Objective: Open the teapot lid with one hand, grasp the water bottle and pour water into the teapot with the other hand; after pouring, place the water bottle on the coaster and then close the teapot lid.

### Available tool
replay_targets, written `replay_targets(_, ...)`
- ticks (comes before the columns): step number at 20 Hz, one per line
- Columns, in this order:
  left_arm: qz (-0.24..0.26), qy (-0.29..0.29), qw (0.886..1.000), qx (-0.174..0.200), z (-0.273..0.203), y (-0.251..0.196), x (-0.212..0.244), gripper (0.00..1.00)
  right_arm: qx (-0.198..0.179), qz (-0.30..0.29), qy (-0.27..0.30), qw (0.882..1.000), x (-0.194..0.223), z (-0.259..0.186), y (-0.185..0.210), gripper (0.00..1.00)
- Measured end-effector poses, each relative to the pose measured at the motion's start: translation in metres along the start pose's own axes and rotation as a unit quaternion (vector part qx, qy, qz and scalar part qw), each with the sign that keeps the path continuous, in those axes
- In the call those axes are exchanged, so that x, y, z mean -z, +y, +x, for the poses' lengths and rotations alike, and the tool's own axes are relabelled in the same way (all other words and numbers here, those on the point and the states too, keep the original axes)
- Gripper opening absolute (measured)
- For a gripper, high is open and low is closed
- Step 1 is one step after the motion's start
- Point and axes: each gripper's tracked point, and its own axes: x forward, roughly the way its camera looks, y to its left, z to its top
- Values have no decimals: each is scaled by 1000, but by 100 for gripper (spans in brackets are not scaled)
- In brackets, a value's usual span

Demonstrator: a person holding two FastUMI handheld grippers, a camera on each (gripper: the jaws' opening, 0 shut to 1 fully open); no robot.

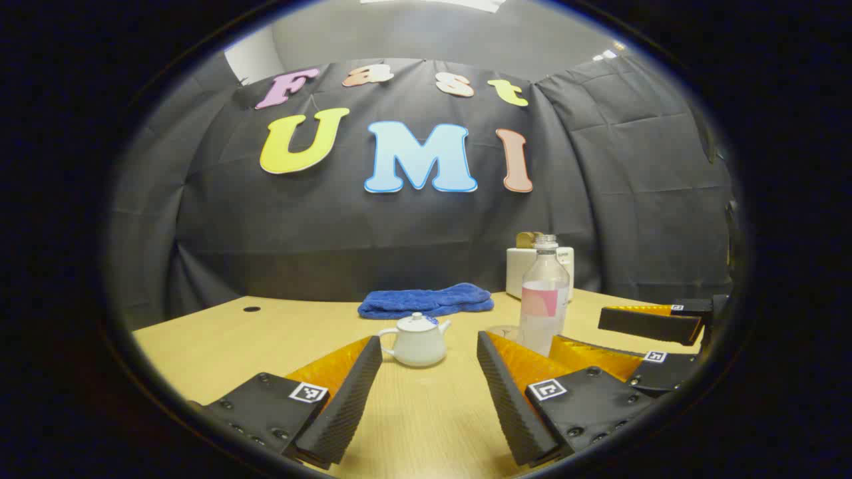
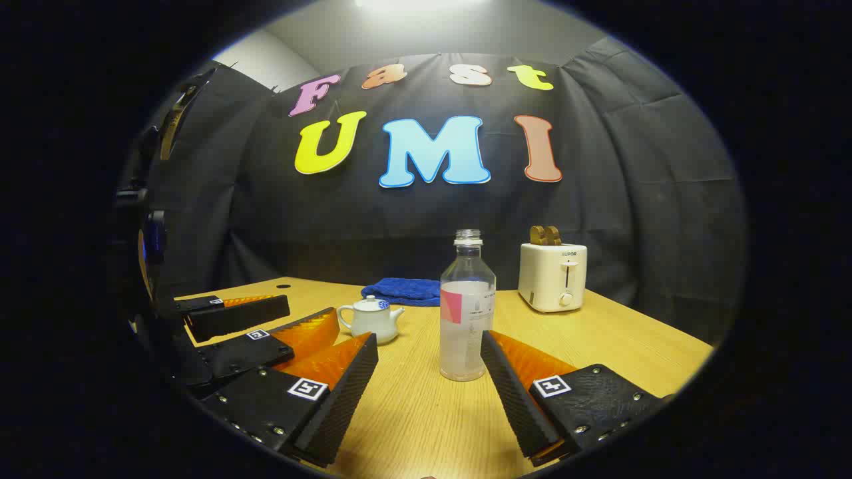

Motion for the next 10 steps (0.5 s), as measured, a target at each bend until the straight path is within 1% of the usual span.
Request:
replay_targets(2,-2,0,1000,4,-1,0,-1,96,4,-2,-1,1000,-1,-5,-2,96)
replay_targets(3,-3,1,1000,0,-2,2,-2,96,13,-5,-1,1000,-1,-6,-5,96)
replay_targets(4,-1,-1,1000,-6,-3,4,-1,96,30,-10,-4,999,-4,-8,-15,96)
replay_targets(6,-7,-15,1000,-19,-8,8,-9,96,55,-14,-23,998,-12,-13,-30,96)
replay_targets(9,-16,-20,999,-29,-19,19,-23,96,78,-38,-32,996,-28,-25,-38,96)
replay_targets(10,-14,-17,999,-34,-22,21,-26,96,78,-34,-30,996,-33,-28,-38,96)
